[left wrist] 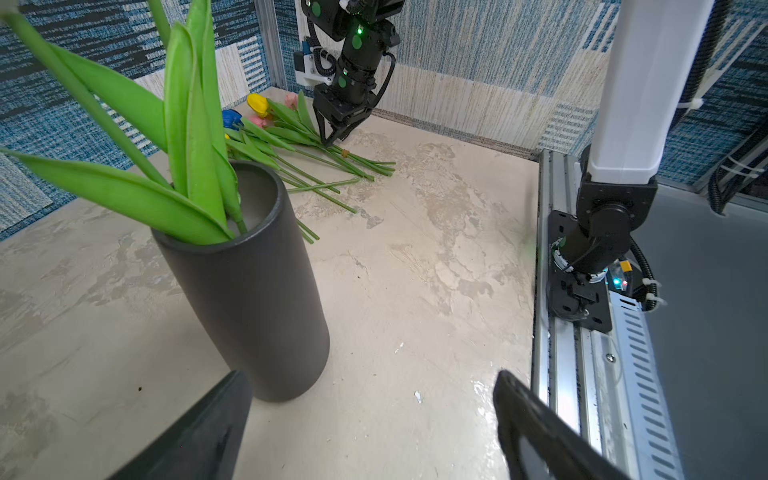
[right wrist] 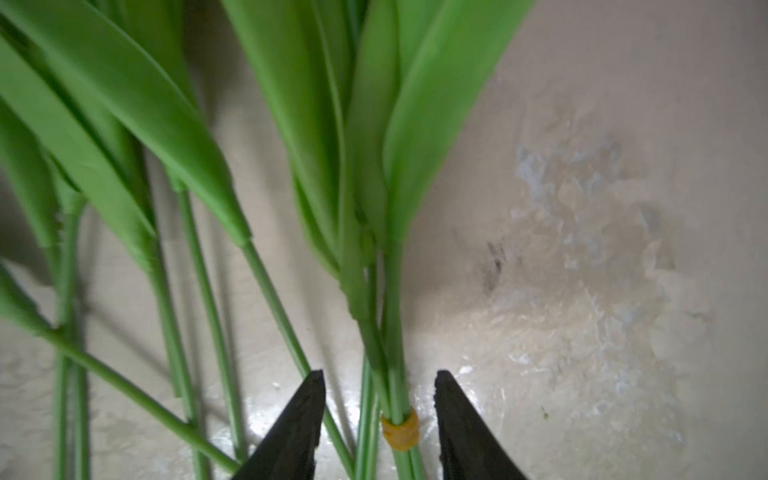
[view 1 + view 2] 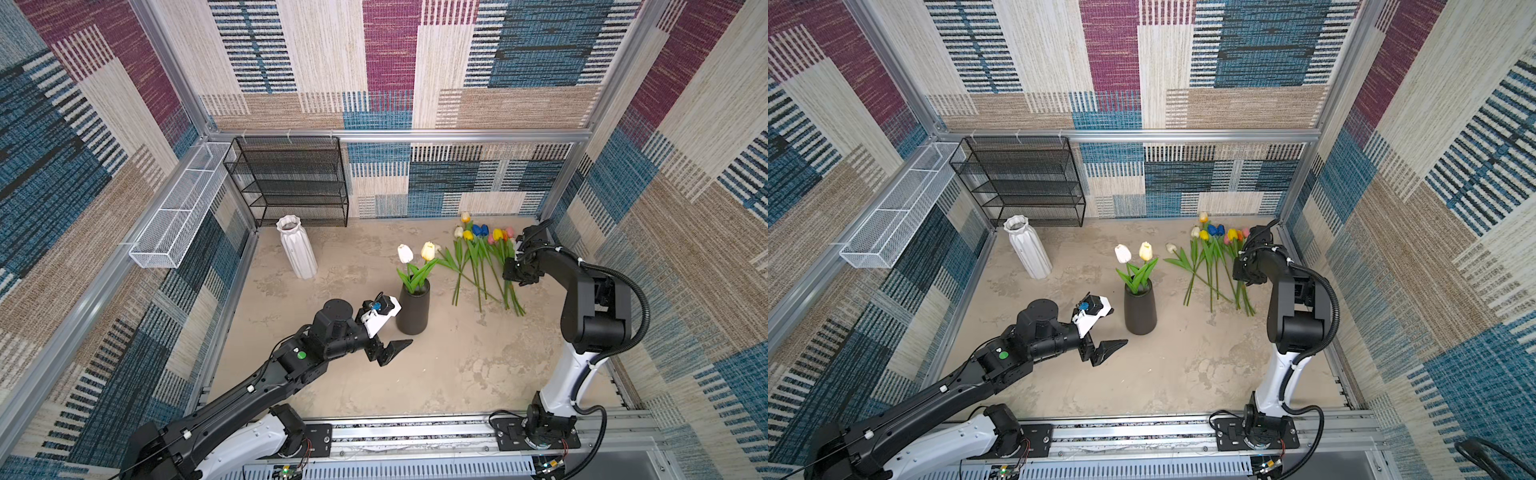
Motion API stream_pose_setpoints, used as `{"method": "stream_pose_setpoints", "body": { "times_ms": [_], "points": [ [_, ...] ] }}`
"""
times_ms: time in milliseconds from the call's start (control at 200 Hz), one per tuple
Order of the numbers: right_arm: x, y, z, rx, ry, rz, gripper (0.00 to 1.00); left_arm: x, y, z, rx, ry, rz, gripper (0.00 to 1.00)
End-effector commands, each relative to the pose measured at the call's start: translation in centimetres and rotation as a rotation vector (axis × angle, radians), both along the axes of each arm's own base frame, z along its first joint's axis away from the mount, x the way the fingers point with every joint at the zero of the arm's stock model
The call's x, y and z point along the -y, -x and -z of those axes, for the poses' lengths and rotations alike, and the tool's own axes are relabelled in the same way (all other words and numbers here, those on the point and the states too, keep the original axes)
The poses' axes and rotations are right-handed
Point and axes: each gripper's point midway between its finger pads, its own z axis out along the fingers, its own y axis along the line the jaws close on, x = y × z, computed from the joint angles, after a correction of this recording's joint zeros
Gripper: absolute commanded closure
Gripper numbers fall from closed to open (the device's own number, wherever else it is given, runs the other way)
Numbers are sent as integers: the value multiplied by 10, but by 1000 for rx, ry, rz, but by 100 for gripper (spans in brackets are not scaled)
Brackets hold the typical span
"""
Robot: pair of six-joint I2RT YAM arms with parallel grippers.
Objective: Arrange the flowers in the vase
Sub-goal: 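Grasp the rubber-banded bunch of tulip stems with the right gripper, then lift the pink, yellow and orange tulip bunch upright with the right gripper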
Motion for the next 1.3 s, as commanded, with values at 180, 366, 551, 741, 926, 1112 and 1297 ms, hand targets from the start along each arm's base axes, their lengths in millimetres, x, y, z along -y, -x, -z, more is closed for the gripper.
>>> {"method": "stream_pose_setpoints", "body": {
  "times_ms": [180,366,551,741,926,1112,1297],
  "points": [
    [1,4,24,-20,13,-18,65,-4,-6,-12,49,37,-43,6],
    [0,0,28,-16,7,-21,75,-5,-6,-15,48,52,-53,6],
    [-6,-4,17,19,-25,-38,80,-9,-8,-17,62,42,-73,6],
    [-8,-5,7,45,-30,-38,83,-12,-10,-18,80,33,-92,5],
    [-8,-3,-5,68,-32,-33,84,-17,-10,-25,111,33,-106,5],
    [-9,-4,-32,120,-35,-24,85,-21,-10,-33,139,36,-120,5],
    [-21,-9,-92,253,-81,-54,85,-24,-11,-56,155,83,-142,4]
  ]
}}
